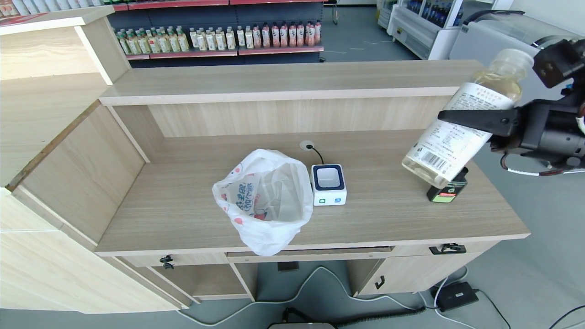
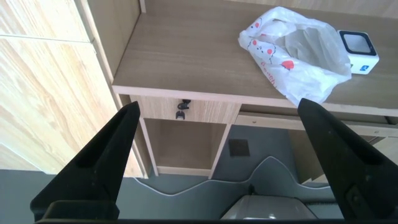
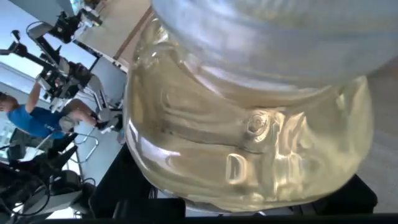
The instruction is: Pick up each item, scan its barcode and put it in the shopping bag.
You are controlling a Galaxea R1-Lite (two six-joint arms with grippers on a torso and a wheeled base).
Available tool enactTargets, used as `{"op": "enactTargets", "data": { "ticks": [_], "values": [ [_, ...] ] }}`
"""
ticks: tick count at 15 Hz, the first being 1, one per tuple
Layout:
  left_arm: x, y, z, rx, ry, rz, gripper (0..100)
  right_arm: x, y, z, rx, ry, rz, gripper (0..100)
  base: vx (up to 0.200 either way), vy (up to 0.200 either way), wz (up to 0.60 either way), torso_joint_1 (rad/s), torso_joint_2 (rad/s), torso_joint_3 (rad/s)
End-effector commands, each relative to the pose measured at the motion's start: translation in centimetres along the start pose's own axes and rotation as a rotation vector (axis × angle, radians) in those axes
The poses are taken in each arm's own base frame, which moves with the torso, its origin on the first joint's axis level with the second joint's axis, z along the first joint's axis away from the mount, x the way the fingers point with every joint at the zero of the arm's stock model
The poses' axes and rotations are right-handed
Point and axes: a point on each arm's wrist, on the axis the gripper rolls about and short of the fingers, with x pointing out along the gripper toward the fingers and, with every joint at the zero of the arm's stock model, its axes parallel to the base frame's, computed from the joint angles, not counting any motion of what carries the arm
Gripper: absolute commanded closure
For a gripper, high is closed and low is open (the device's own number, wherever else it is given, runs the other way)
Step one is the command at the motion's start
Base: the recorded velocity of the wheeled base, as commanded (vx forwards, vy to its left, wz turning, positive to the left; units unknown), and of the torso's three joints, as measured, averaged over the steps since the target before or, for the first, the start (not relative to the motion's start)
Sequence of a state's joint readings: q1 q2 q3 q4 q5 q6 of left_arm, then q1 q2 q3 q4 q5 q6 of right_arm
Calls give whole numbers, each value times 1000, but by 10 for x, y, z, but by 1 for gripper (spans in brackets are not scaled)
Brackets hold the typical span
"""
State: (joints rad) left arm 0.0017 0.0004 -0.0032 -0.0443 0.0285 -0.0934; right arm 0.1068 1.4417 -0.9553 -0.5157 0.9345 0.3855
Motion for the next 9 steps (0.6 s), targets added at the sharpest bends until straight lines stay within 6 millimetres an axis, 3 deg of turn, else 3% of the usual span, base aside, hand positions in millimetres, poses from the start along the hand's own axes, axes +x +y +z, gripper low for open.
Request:
{"op": "enactTargets", "data": {
  "ticks": [1, 6, 9],
  "values": [
    [0, 0, 0, 0, -1, 0, 0, -15, 66, -9, -37, 15, 185, 100, 0, 0, 0, 0, 0, 0],
    [0, 0, 0, 0, -1, 0, 0, -18, 108, -19, -46, 61, 361, 100, 0, 0, 0, 0, 0, 0],
    [0, 0, 0, 0, -1, 0, 0, -36, 125, -20, -30, 82, 374, 100, 0, 0, 0, 0, 0, 0]
  ]
}}
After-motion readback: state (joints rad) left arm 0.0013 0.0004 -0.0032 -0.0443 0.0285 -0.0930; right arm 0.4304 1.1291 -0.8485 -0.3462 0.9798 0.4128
